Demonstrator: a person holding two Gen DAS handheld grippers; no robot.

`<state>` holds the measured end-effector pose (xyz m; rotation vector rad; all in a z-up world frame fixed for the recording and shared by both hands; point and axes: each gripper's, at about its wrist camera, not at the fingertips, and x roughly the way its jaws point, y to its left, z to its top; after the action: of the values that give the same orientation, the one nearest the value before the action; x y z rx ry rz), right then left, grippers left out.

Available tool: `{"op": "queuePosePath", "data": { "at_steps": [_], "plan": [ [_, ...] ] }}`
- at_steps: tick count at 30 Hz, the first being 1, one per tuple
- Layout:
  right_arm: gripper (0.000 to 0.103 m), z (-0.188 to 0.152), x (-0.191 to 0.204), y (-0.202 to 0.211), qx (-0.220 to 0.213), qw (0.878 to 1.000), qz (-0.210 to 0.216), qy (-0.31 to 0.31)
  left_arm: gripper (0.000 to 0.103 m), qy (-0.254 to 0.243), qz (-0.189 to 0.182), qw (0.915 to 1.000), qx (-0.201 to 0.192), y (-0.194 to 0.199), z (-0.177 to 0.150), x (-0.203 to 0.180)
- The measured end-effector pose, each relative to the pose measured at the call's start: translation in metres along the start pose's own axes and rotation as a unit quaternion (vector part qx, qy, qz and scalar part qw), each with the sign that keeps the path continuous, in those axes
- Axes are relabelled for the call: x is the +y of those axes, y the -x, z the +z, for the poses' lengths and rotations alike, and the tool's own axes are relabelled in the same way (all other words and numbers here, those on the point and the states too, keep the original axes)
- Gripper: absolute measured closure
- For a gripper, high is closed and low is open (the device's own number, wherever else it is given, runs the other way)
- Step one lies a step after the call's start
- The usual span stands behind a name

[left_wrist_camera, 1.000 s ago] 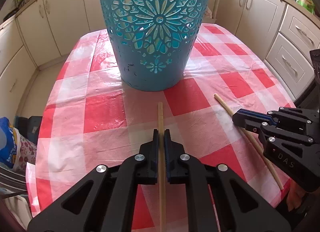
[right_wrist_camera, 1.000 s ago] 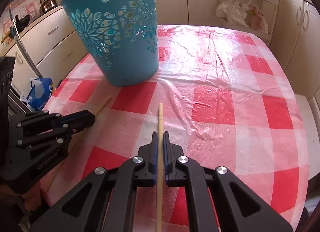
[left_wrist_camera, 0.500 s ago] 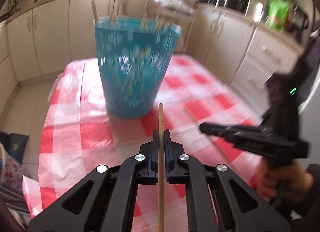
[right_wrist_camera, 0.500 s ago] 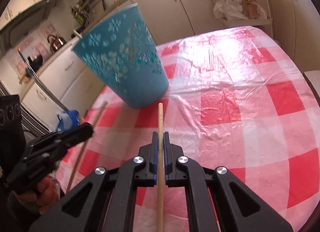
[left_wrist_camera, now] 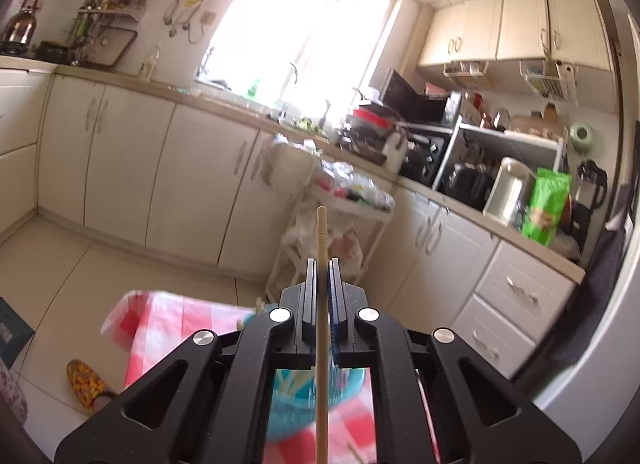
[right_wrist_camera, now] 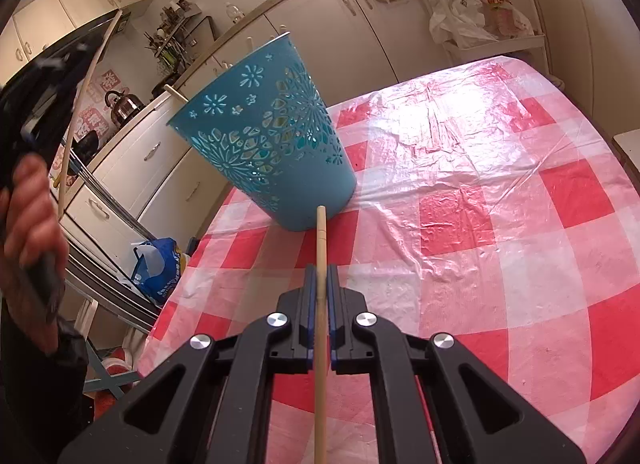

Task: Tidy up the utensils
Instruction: 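Lift the stick with the left gripper over the teal basket and open it, then lift the stick with the right gripper over the teal basket and open it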

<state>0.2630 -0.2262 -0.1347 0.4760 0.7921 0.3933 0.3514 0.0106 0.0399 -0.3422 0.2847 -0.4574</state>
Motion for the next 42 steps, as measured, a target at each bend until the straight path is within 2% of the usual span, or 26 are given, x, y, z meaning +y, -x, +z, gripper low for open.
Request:
{"op": "queuePosePath", "data": {
  "at_steps": [3,5,9,13,20,22,23,24,26,29,33,38,42],
  "plan": [
    [0.097,0.001,-0.005,-0.002,0.001,1.0,0.0,-0.005,0.098,0.016,0.003,0.9991,-0.039,-0.018,0.022,-0.005],
    [0.097,0.001,-0.009,-0.002,-0.001,1.0,0.001,-0.011,0.098,0.006,0.016,0.9978,-0.064,-0.031,0.028,-0.012],
    [0.097,0.003,-0.018,-0.001,-0.005,1.0,0.002,-0.023,0.098,-0.009,0.052,0.996,-0.073,-0.067,0.026,-0.016],
    [0.097,0.007,-0.025,-0.001,-0.007,0.999,0.005,-0.033,0.098,-0.011,0.072,0.9964,-0.044,-0.09,0.007,-0.01],
    [0.097,0.017,-0.024,0.007,-0.025,0.999,0.014,-0.042,0.096,-0.012,0.084,0.9963,-0.009,-0.08,-0.021,0.003],
    [0.097,0.026,-0.017,0.018,-0.042,0.998,0.022,-0.038,0.091,-0.011,0.09,0.9958,-0.011,-0.067,-0.028,0.007],
    [0.097,0.033,-0.011,0.024,-0.053,0.998,0.028,-0.034,0.085,-0.008,0.094,0.9954,-0.014,-0.057,-0.03,0.011],
    [0.097,0.038,-0.006,0.03,-0.062,0.997,0.034,-0.031,0.073,-0.002,0.1,0.9948,-0.019,-0.047,-0.032,0.014],
    [0.097,0.053,0.007,0.041,-0.085,0.995,0.05,-0.025,0.061,0.012,0.116,0.9925,-0.035,-0.022,-0.04,0.022],
    [0.097,0.084,0.035,0.053,-0.123,0.989,0.083,-0.006,0.053,0.02,0.141,0.989,-0.04,0.007,-0.057,0.034],
    [0.097,0.127,0.073,0.053,-0.167,0.98,0.101,0.029,0.049,0.037,0.16,0.9864,0.005,0.021,-0.093,0.053],
    [0.097,0.185,0.114,0.037,-0.246,0.965,0.074,0.063,0.044,0.066,0.167,0.9821,0.056,0.025,-0.132,0.067],
    [0.097,0.209,0.126,0.002,-0.263,0.962,0.018,0.079,0.032,0.058,0.174,0.9801,0.075,0.024,-0.144,0.065]
  ]
}}
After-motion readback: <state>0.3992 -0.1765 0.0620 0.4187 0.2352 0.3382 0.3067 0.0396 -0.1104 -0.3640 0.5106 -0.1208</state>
